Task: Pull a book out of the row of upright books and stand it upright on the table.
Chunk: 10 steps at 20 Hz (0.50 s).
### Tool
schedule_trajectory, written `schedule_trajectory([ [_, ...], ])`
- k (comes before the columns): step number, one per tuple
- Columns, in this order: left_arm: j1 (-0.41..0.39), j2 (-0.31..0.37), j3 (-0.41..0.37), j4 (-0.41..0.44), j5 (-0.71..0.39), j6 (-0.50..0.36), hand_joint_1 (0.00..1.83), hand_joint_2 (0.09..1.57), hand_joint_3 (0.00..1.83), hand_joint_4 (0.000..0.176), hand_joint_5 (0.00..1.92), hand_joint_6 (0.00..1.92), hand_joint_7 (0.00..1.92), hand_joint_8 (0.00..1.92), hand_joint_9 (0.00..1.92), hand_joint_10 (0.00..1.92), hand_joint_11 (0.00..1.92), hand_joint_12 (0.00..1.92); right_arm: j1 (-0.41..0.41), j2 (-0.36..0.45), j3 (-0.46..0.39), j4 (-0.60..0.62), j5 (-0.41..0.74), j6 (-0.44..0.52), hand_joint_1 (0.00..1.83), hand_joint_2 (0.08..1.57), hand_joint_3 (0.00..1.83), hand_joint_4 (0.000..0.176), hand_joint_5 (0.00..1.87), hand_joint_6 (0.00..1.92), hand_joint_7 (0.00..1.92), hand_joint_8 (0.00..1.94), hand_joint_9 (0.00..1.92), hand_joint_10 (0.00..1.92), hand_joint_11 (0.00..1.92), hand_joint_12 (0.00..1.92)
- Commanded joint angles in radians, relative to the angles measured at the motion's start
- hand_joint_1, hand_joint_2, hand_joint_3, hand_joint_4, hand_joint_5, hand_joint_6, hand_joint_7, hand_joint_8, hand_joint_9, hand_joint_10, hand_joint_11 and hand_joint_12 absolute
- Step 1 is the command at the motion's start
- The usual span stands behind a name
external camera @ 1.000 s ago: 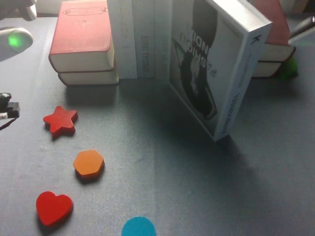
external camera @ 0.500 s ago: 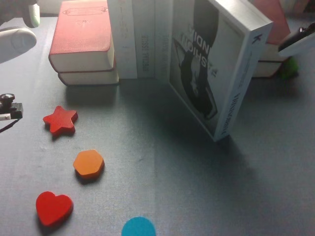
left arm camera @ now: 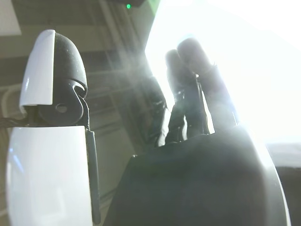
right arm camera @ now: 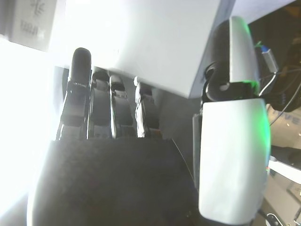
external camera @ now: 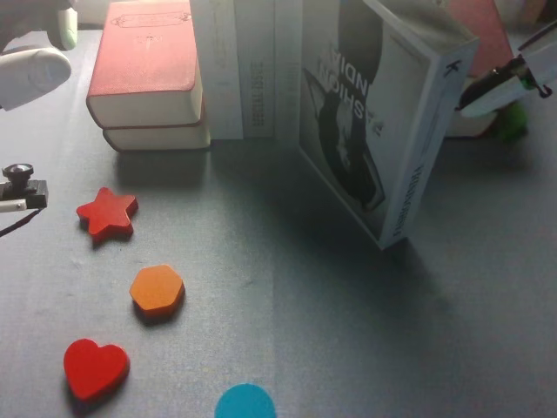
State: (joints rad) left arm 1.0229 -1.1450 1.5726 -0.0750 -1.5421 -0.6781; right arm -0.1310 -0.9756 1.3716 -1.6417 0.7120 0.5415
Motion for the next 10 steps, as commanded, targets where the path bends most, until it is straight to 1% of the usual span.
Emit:
schedule_trajectory([
  [1,-0.012,-0.008,0.007,-0.043,-0.106,-0.009,1.17,1.01,0.0,0.047,0.07,1.03,0.0,0.99,0.23,1.7,0.38,1.92,0.005,-0.006,0.004,0.05,0.005,0.009,1.18,0.89,0.0,0.043,0.26,0.04,0.19,0.01,0.19,0.01,0.0,0.77],
  [2,-0.014,-0.009,0.008,-0.041,-0.106,-0.009,1.18,1.0,0.0,0.054,0.08,0.98,0.0,0.98,0.23,1.72,0.4,1.92,0.004,-0.011,0.009,0.05,0.005,0.009,1.21,0.93,0.01,0.043,0.43,0.04,0.3,0.01,0.3,0.03,0.0,0.98],
  [3,-0.016,-0.01,0.008,-0.04,-0.108,-0.009,1.18,0.99,0.0,0.037,0.03,1.01,0.0,1.11,0.25,1.76,0.38,1.92,0.003,-0.02,0.016,0.05,0.006,0.011,1.17,1.07,0.01,0.0,0.93,0.77,0.87,0.19,0.83,0.55,0.33,1.48],
  [4,-0.016,-0.01,0.007,-0.038,-0.11,-0.009,1.14,1.01,0.0,0.016,0.08,1.01,0.03,1.08,0.29,1.74,0.39,1.92,0.0,-0.032,0.028,0.054,0.011,0.027,1.27,1.08,0.0,0.0,1.04,0.68,1.07,1.06,1.21,1.09,0.93,1.55],
  [5,-0.016,-0.011,0.006,-0.038,-0.11,-0.009,1.12,1.02,0.01,0.025,0.07,0.99,0.02,1.07,0.27,1.74,0.41,1.92,-0.005,-0.044,0.045,0.054,0.029,0.052,1.19,1.08,0.0,0.0,1.05,0.85,1.18,1.14,1.29,1.2,1.07,1.56],
  [6,-0.016,-0.011,0.006,-0.037,-0.11,-0.009,1.11,1.02,0.0,0.036,0.1,0.92,0.05,1.05,0.26,1.71,0.44,1.92,-0.007,-0.053,0.056,0.054,0.042,0.071,1.16,1.09,0.0,0.0,1.04,0.91,1.27,1.46,1.39,1.64,1.29,1.82],
  [7,-0.016,-0.011,0.005,-0.035,-0.11,-0.009,1.15,1.03,0.0,0.023,0.1,0.93,0.02,1.09,0.22,1.76,0.44,1.92,-0.009,-0.054,0.056,0.054,0.045,0.072,1.17,1.08,0.0,0.0,1.05,0.88,1.3,1.7,1.46,1.86,1.43,1.9],
  [8,-0.015,-0.012,0.003,-0.033,-0.112,-0.009,1.16,1.03,0.0,0.017,0.15,0.96,0.07,1.12,0.23,1.77,0.46,1.92,-0.01,-0.054,0.052,0.051,0.049,0.072,1.17,1.08,0.0,0.0,1.05,0.89,1.27,1.77,1.43,1.89,1.41,1.92],
  [9,-0.012,-0.014,0.003,-0.033,-0.114,-0.009,1.17,1.04,0.0,0.017,0.17,0.95,0.08,1.15,0.27,1.77,0.44,1.92,-0.009,-0.053,0.049,0.054,0.055,0.072,1.17,1.09,0.0,0.0,1.03,0.91,1.21,1.79,1.41,1.89,1.39,1.92],
  [10,-0.009,-0.015,0.003,-0.033,-0.114,-0.009,1.15,1.04,0.0,0.034,0.2,0.95,0.08,1.21,0.29,1.79,0.44,1.92,-0.009,-0.05,0.045,0.06,0.062,0.072,1.16,1.09,0.0,0.0,1.03,0.92,1.23,1.83,1.46,1.92,1.45,1.92],
])
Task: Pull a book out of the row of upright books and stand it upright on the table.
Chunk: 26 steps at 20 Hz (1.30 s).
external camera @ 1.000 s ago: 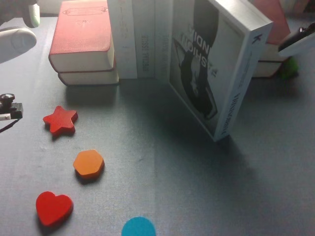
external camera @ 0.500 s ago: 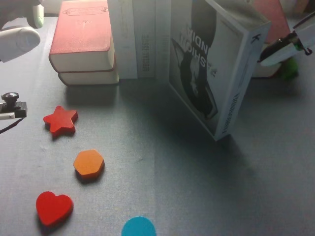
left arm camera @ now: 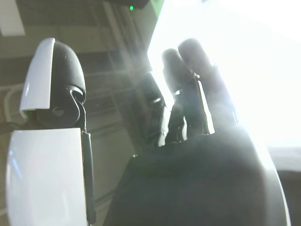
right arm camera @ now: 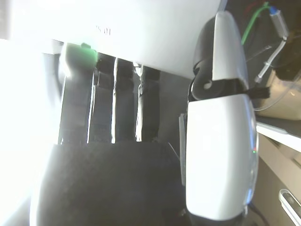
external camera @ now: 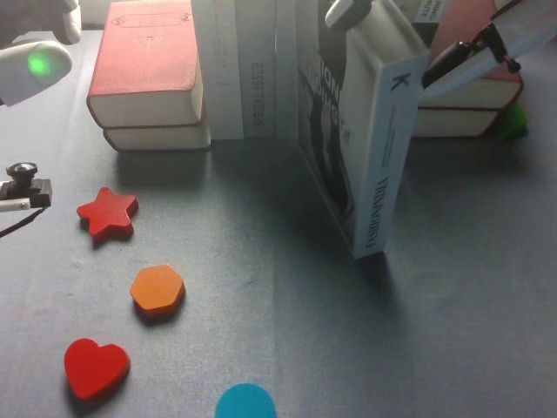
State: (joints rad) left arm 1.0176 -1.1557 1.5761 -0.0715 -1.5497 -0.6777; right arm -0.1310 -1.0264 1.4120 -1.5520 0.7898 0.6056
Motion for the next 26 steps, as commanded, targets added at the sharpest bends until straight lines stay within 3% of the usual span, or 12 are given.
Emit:
schedule_trajectory([
  [1,0.001,-0.005,-0.001,-0.04,-0.106,-0.009,1.13,1.04,0.0,0.037,0.23,0.96,0.11,1.24,0.35,1.79,0.51,1.92,-0.009,0.003,0.0,-0.019,-0.007,0.007,1.16,1.1,0.0,0.0,1.0,0.96,1.17,1.73,1.37,1.83,1.32,1.91],
  [4,0.008,-0.006,-0.003,-0.04,-0.109,-0.009,1.03,1.07,0.0,0.017,0.22,0.98,0.16,1.08,0.43,1.74,0.56,1.92,-0.009,0.01,-0.014,-0.007,0.013,0.004,1.23,1.15,0.0,0.0,0.89,0.92,0.99,1.33,1.19,1.43,1.04,1.71],
  [6,0.009,-0.005,-0.005,-0.038,-0.109,-0.009,1.11,1.07,0.0,0.0,0.24,1.03,0.2,1.08,0.39,1.64,0.4,1.86,-0.002,0.024,-0.037,-0.003,0.029,0.0,1.37,1.13,0.0,0.0,0.76,1.18,0.98,0.85,1.03,1.19,0.77,1.29],
  [7,0.012,-0.005,-0.005,-0.039,-0.109,-0.009,1.09,1.08,0.0,0.0,0.26,1.08,0.22,1.09,0.39,1.61,0.39,1.81,0.0,0.032,-0.047,0.008,0.042,-0.001,1.37,1.14,0.0,0.0,0.77,1.21,0.95,0.83,1.01,1.19,0.75,1.26],
  [8,0.013,-0.005,-0.007,-0.039,-0.11,-0.009,1.08,1.11,0.01,0.0,0.25,1.15,0.22,1.14,0.4,1.57,0.42,1.81,0.005,0.045,-0.062,0.023,0.052,-0.011,1.46,1.15,0.0,0.0,0.72,1.22,0.91,0.88,0.98,1.15,0.72,1.61],
  [12,0.019,-0.001,-0.013,-0.04,-0.109,-0.009,1.01,1.14,0.01,0.009,0.22,1.31,0.17,1.29,0.37,1.67,0.37,1.89,0.063,0.124,-0.152,0.06,0.068,-0.083,1.35,1.21,0.0,0.0,0.73,1.32,0.85,1.12,0.74,1.48,0.45,1.52],
  [13,0.023,0.0,-0.014,-0.044,-0.111,-0.009,1.03,1.12,0.0,0.007,0.18,1.36,0.04,1.35,0.26,1.75,0.36,1.91,0.065,0.145,-0.172,0.091,0.074,-0.112,1.37,1.13,0.0,0.0,0.97,0.89,0.95,1.07,0.85,1.31,0.66,1.54],
  [16,0.03,0.001,-0.019,-0.049,-0.116,-0.009,1.06,1.13,0.0,0.013,0.21,1.29,0.08,1.27,0.28,1.71,0.34,1.91,0.065,0.188,-0.209,0.144,0.087,-0.154,1.38,1.12,0.0,0.0,0.85,0.87,1.03,1.04,0.9,1.31,0.75,1.53],
  [19,0.038,0.006,-0.024,-0.054,-0.119,-0.009,0.98,1.15,0.0,0.023,0.16,1.26,0.05,1.29,0.21,1.83,0.24,1.92,0.064,0.211,-0.233,0.161,0.09,-0.185,1.36,1.18,0.01,0.0,0.78,1.22,0.81,1.23,0.83,1.42,0.9,1.77],
  [20,0.038,0.006,-0.023,-0.055,-0.119,-0.009,0.98,1.15,0.0,0.002,0.19,1.29,0.08,1.27,0.23,1.79,0.32,1.92,0.064,0.21,-0.23,0.161,0.089,-0.186,1.35,1.21,0.0,0.0,0.81,0.91,0.76,1.49,0.73,1.57,0.71,1.77],
  [24,0.037,0.005,-0.022,-0.053,-0.116,-0.009,1.02,1.13,0.0,0.002,0.28,1.13,0.11,1.33,0.3,1.78,0.4,1.92,0.064,0.207,-0.222,0.163,0.081,-0.186,1.36,1.19,0.0,0.0,0.82,0.85,0.8,1.37,0.84,1.54,0.76,1.67],
  [26,0.038,0.005,-0.023,-0.053,-0.116,-0.009,1.05,1.12,0.0,0.012,0.31,1.18,0.07,1.47,0.32,1.91,0.48,1.92,0.063,0.207,-0.22,0.166,0.08,-0.186,1.23,1.21,0.0,0.0,0.85,0.89,0.79,1.59,0.9,1.84,0.96,1.91],
])
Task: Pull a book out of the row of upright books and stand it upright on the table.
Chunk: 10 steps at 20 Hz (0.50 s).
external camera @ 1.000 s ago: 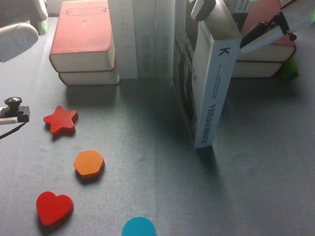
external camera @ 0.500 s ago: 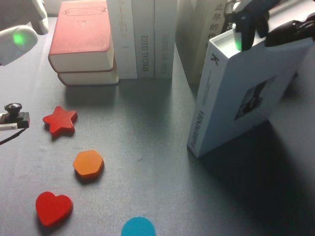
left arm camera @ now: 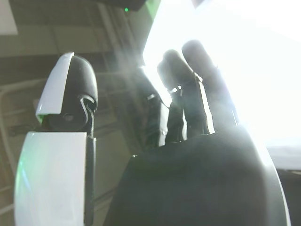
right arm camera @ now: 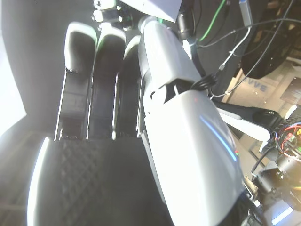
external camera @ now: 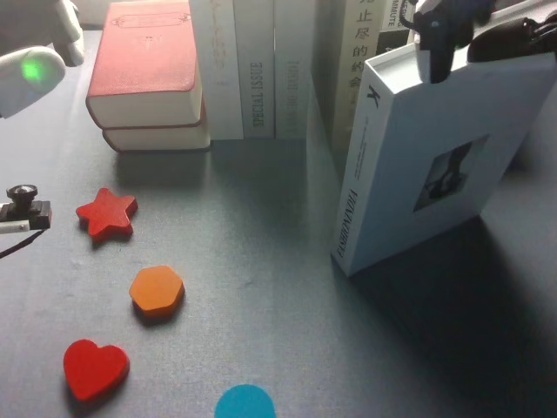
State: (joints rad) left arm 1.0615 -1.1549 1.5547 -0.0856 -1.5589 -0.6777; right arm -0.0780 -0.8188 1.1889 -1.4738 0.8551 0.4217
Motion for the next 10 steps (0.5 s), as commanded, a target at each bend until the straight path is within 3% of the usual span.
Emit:
schedule_trajectory([
  [1,-0.006,0.004,-0.002,-0.039,-0.107,-0.009,1.05,1.12,0.0,0.016,0.33,1.17,0.09,1.48,0.33,1.92,0.5,1.92,0.01,-0.002,0.004,0.091,0.015,-0.002,1.23,1.21,0.0,0.0,0.85,0.9,0.79,1.59,0.9,1.85,0.97,1.92],
  [2,-0.006,0.004,-0.001,-0.039,-0.107,-0.009,1.05,1.12,0.0,0.016,0.33,1.17,0.09,1.48,0.33,1.92,0.5,1.92,0.01,-0.002,0.006,0.093,0.014,-0.002,1.23,1.21,0.0,0.0,0.85,0.9,0.79,1.59,0.9,1.85,0.97,1.92],
  [3,-0.006,0.003,-0.001,-0.039,-0.107,-0.009,1.1,1.14,0.0,0.0,0.29,1.21,0.07,1.54,0.31,1.92,0.44,1.92,0.01,-0.003,0.01,0.1,0.012,-0.002,1.23,1.21,0.0,0.0,0.86,0.89,0.78,1.61,0.93,1.91,1.07,1.92],
  [4,-0.006,0.003,-0.001,-0.039,-0.106,-0.009,1.1,1.14,0.0,0.0,0.29,1.21,0.07,1.54,0.31,1.92,0.44,1.92,0.009,-0.004,0.017,0.108,0.011,-0.002,1.23,1.21,0.0,0.0,0.86,0.89,0.78,1.61,0.93,1.91,1.07,1.92],
  [5,-0.006,0.003,0.001,-0.041,-0.102,-0.009,1.03,1.14,0.0,0.0,0.23,1.11,0.11,1.41,0.37,1.92,0.49,1.92,0.009,-0.005,0.025,0.118,0.007,-0.002,1.25,1.18,0.0,0.0,0.84,0.99,0.88,1.37,0.84,1.42,0.73,1.64],
  [6,-0.006,0.003,0.001,-0.042,-0.101,-0.009,1.01,1.13,0.0,0.0,0.24,1.02,0.11,1.4,0.42,1.91,0.57,1.92,0.008,-0.004,0.031,0.127,0.005,-0.002,1.23,1.2,0.0,0.0,0.79,1.06,0.89,1.4,0.86,1.38,0.74,1.61],
  [7,-0.006,0.004,0.0,-0.042,-0.107,-0.009,0.98,1.11,0.0,0.0,0.26,0.96,0.13,1.41,0.48,1.91,0.62,1.92,0.005,0.002,0.033,0.147,0.005,-0.008,1.33,1.21,0.0,0.0,0.75,1.04,0.82,1.37,0.79,1.47,0.7,1.53],
  [9,-0.006,0.007,-0.004,-0.049,-0.119,-0.009,1.1,1.05,0.0,0.0,0.3,0.95,0.19,1.3,0.46,1.82,0.54,1.92,0.0,0.022,0.025,0.193,0.005,-0.032,1.23,1.21,0.0,0.0,0.73,1.11,0.89,1.41,0.91,1.35,0.74,1.63],
  [10,-0.005,0.007,-0.004,-0.056,-0.122,-0.009,1.13,1.06,0.0,0.018,0.24,0.94,0.18,1.2,0.28,1.8,0.43,1.92,-0.006,0.037,0.021,0.23,0.005,-0.067,1.43,1.22,0.0,0.0,0.51,1.38,0.74,1.32,0.89,1.27,0.72,1.69],
])
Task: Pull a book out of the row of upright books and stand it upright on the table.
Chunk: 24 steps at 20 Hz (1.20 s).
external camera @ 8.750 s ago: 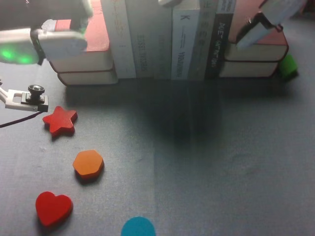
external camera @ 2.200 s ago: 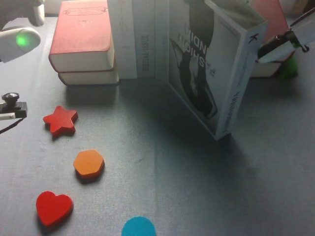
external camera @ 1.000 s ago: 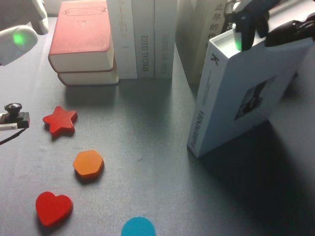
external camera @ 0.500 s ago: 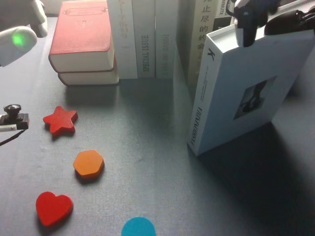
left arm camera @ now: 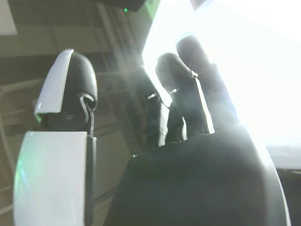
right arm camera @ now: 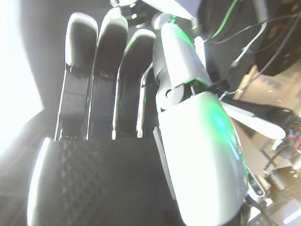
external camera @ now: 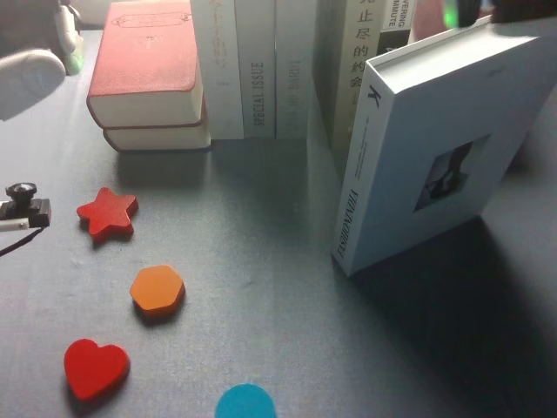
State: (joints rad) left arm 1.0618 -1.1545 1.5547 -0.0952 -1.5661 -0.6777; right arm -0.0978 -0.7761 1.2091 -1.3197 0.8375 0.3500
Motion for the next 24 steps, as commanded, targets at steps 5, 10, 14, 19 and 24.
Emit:
schedule_trajectory([
  [5,0.005,0.032,-0.016,-0.081,-0.151,-0.009,0.92,0.98,0.0,0.088,0.09,0.13,0.18,0.24,0.23,1.1,0.17,1.89,-0.018,0.104,-0.025,0.37,0.022,-0.252,1.3,1.07,0.0,0.02,0.04,0.02,0.06,0.01,0.06,0.27,0.0,1.26],
  [10,-0.04,0.054,-0.018,-0.08,-0.168,-0.009,0.75,0.97,0.0,0.127,0.0,0.0,0.09,0.0,0.43,0.13,0.14,1.54,-0.039,0.234,-0.076,0.633,0.055,-0.481,1.31,1.1,0.0,0.135,0.0,0.0,0.0,0.0,0.02,0.01,0.0,0.0],
  [14,-0.065,0.059,-0.019,-0.068,-0.169,-0.009,0.59,0.93,0.0,0.13,0.0,0.0,0.16,0.01,0.51,0.14,0.06,1.62,-0.13,0.312,-0.128,0.841,0.183,-0.64,1.36,1.08,0.0,0.176,0.0,0.0,0.0,0.0,0.06,0.02,0.0,0.0],
  [19,-0.118,0.06,-0.024,-0.03,-0.169,-0.009,0.72,1.06,0.01,0.104,0.09,0.01,0.29,0.02,0.41,0.13,0.0,1.48,-0.224,0.364,-0.198,0.926,0.28,-0.754,1.34,0.91,0.01,0.146,0.37,0.04,0.08,0.01,0.06,0.0,0.0,0.24],
  [24,-0.136,0.077,-0.046,-0.004,-0.169,-0.009,0.61,1.24,0.0,0.069,0.19,0.94,0.28,0.64,0.16,1.05,0.09,1.69,-0.367,0.422,-0.301,0.997,0.283,-0.868,0.97,1.1,0.01,0.078,0.52,0.04,0.33,0.0,0.44,0.06,0.01,1.26],
])
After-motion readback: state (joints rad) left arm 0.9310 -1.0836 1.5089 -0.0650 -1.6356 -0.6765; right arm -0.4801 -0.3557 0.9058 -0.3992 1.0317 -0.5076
